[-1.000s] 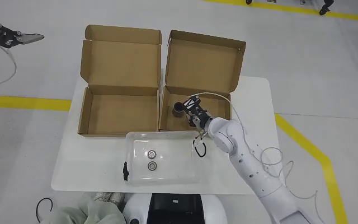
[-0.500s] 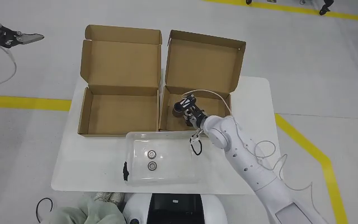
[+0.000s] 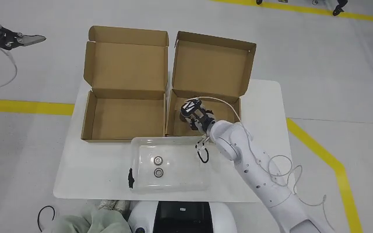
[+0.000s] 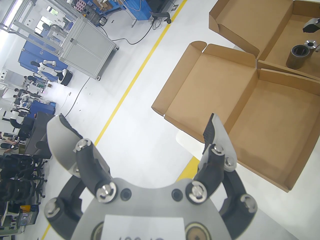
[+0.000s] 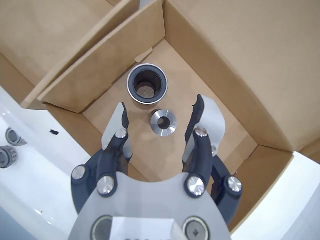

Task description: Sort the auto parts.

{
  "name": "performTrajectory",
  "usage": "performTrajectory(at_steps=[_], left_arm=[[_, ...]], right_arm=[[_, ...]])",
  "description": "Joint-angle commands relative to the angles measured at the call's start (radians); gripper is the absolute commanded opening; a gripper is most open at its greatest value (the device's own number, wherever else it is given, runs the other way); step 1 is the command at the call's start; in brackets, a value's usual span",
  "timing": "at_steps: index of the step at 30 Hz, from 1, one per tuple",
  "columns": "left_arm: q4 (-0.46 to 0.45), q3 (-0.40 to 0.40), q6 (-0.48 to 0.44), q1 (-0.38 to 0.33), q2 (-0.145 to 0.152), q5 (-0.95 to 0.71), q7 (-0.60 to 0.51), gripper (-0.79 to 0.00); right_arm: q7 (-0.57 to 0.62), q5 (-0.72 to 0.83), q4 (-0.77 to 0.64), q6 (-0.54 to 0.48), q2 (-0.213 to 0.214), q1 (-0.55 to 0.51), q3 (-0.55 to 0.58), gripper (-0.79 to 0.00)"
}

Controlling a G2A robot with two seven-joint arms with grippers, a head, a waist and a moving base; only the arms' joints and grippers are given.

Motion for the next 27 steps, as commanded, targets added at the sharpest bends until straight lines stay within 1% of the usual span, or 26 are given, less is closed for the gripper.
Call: performTrajectory(at_steps=[1,6,9,12,16,24,27], left_arm=[[0.000,0.000,0.000,0.000,0.000,0.000,0.000,0.000],[0.000,0.000,0.000,0.000,0.000,0.000,0.000,0.000],[0.000,0.000,0.000,0.000,0.000,0.000,0.000,0.000],[0.000,0.000,0.000,0.000,0.000,0.000,0.000,0.000],[0.000,0.000,0.000,0.000,0.000,0.000,0.000,0.000],[0.000,0.000,0.000,0.000,0.000,0.000,0.000,0.000],[0.000,0.000,0.000,0.000,0.000,0.000,0.000,0.000]], right_arm=[[-0.007,-0.014,-0.061,-0.023,0.005,-0.024,0.002,-0.305],[-0.069,-0.021,-0.157,-0.122,0.013,-0.068,-0.009,-0.302],[-0.114,-0.010,-0.173,-0.190,0.016,-0.074,-0.014,-0.305],[-0.150,-0.003,-0.187,-0.231,0.018,-0.081,-0.019,-0.311],[-0.181,-0.001,-0.198,-0.267,0.019,-0.101,-0.038,-0.299],[-0.286,-0.015,-0.169,-0.328,0.024,-0.146,-0.066,-0.286],[-0.305,-0.022,-0.154,-0.343,0.025,-0.156,-0.084,-0.280]])
